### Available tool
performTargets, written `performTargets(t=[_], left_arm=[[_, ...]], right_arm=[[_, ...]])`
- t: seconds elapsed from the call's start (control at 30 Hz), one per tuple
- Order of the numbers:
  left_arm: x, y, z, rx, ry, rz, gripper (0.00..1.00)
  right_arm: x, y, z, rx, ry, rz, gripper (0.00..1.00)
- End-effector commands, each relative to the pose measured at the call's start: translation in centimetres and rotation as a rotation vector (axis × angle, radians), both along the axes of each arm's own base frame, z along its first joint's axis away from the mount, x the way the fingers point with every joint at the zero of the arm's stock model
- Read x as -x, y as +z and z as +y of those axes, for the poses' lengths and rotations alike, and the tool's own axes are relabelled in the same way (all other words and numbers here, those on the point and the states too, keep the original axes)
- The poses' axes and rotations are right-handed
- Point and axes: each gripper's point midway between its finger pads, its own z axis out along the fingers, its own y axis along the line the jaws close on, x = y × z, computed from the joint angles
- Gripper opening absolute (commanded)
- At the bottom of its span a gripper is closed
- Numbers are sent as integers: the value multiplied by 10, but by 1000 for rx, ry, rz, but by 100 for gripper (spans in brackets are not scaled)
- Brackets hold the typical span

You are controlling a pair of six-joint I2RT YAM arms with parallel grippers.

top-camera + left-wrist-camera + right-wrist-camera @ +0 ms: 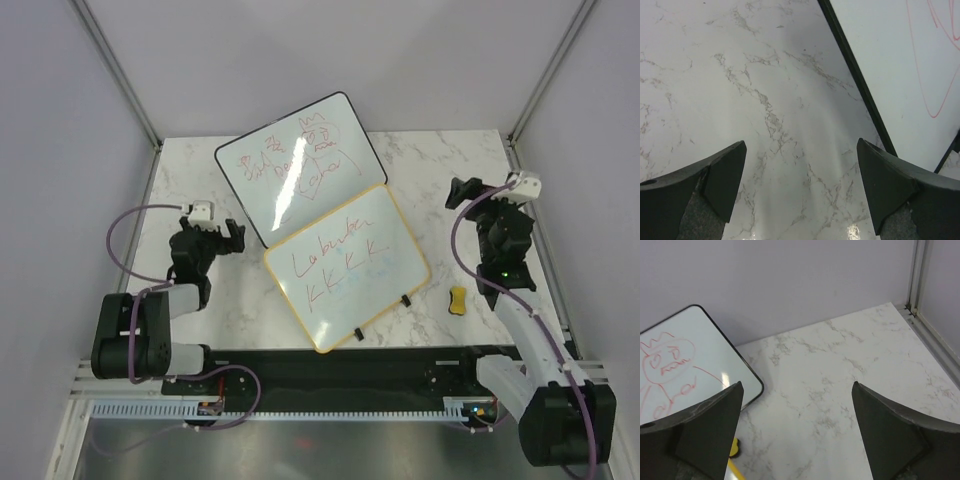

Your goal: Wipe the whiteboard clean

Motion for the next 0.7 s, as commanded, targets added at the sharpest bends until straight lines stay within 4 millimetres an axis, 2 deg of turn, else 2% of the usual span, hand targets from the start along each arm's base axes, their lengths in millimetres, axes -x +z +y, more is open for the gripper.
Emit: performTargets(t=[0.0, 0.03, 0.07, 0.1, 0.13, 0.17, 0.2, 0.23, 0.3, 0.33, 0.37, 0.4, 0.43, 0.47, 0.53, 0.6, 0.63, 0.67], left_arm=[[-11, 27, -11, -13, -117, 45, 98], [-7, 23, -15, -12, -143, 77, 96], [0, 15, -21, -16, -192, 118, 96], [6, 11, -24, -17, -220, 144, 95], [12, 11, -27, -17, -254, 163, 94], [30, 3, -33, -15, -320, 233, 93], [33, 13, -36, -27, -351, 235, 92], [39, 14, -36, -59, -383, 249, 91], [57, 18, -40, -41, -433, 361, 90], [64, 18, -42, -49, -466, 390, 88], [68, 34, -50, -34, -524, 367, 87], [88, 31, -57, 7, -569, 437, 85], [96, 37, -63, 11, -623, 436, 84], [102, 56, -76, 49, -710, 404, 83], [118, 65, -84, 47, -795, 398, 78], [119, 84, -91, 87, -837, 381, 78], [128, 89, -97, 121, -881, 390, 79], [133, 105, -106, 170, -945, 349, 79]], right_arm=[[25, -4, 2, -136, -24, 173, 98], [38, -11, 2, -159, -39, 230, 98], [42, -1, 1, -215, -59, 230, 96], [48, -1, 0, -241, -79, 260, 88], [53, -5, -2, -261, -103, 306, 86], [71, -28, -3, -280, -145, 445, 84], [76, -23, -4, -302, -164, 471, 83], [90, -46, -5, -289, -185, 590, 83], [103, -60, -15, -243, -242, 683, 83], [118, -76, -28, -201, -328, 762, 83], [124, -86, -30, -191, -346, 801, 83], [129, -95, -29, -195, -347, 832, 83], [133, -104, -26, -200, -336, 859, 83], [139, -116, -24, -204, -335, 899, 83], [147, -132, -18, -216, -310, 966, 81], [148, -134, -15, -210, -295, 999, 80], [152, -135, -14, -212, -295, 1017, 79], [155, -140, -13, -224, -295, 1035, 78]])
